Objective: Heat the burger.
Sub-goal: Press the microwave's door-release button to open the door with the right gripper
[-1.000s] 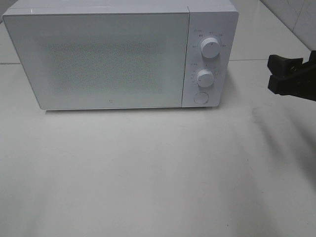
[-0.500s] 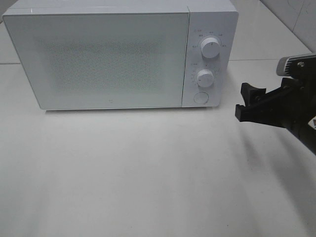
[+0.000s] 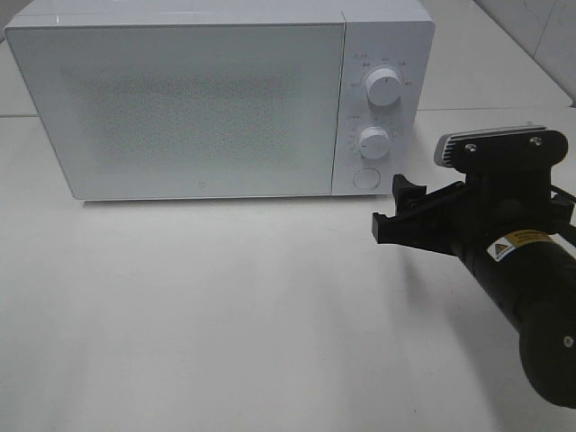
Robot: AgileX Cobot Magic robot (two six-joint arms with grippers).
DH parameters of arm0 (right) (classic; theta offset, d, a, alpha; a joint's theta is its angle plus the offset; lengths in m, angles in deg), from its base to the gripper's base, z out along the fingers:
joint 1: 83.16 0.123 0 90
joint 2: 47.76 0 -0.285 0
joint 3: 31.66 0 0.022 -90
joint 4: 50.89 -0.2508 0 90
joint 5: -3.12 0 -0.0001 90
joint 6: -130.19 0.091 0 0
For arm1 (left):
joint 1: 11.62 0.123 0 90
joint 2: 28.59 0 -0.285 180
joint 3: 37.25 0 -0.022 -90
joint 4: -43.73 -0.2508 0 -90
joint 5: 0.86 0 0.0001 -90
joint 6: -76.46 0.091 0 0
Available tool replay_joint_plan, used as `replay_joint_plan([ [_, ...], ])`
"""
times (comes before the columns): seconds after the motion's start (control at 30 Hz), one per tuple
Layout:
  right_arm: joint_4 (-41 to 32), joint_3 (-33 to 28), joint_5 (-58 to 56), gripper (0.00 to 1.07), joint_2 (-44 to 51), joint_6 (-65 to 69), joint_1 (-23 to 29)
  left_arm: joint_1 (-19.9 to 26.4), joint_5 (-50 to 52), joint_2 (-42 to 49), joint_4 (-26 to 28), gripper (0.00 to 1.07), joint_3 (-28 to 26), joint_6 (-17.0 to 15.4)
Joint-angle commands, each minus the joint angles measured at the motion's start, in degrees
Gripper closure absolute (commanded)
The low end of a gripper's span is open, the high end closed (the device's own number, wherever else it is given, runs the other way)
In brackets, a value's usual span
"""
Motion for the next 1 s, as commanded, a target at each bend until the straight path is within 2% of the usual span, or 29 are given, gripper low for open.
replay_joint_plan([
  [0.03,-2.18,2.29,0.86,0.35,-1.38,-1.26,1.49,0.11,0.4,1.15,0.11,0.06,0.06,0.0],
  [0.33,-2.06,5.04,-0.06,0.36,-3.44,-0.34,1.83,0.11,0.4,1.15,0.11,0.06,0.06,0.0],
  [0.5,-2.06,5.04,-0.06,0.41,-3.44,8.77,1.83,0.11,0.4,1.15,0.11,0.06,0.06,0.0],
  [0.8,-1.89,5.04,-3.9,0.56,-3.44,40.28,1.83,0.11,0.4,1.15,0.11,0.06,0.06,0.0],
  [0.83,-1.89,5.04,-4.76,0.6,-3.44,49.45,1.83,0.11,0.4,1.15,0.11,0.06,0.06,0.0],
  [0.9,-1.78,5.04,-5.21,0.63,-3.44,53.86,1.83,0.11,0.4,1.15,0.11,0.06,0.06,0.0],
  [0.93,-1.66,5.04,-6.02,0.67,-3.44,61.19,1.83,0.11,0.4,1.15,0.11,0.06,0.06,0.0],
  [0.97,-1.66,5.04,-6.02,0.67,-3.44,61.19,1.83,0.11,0.4,1.15,0.11,0.06,0.06,0.0],
  [1.0,-1.66,5.04,-6.36,0.72,-3.44,67.32,1.83,0.11,0.4,1.15,0.11,0.06,0.06,0.0],
])
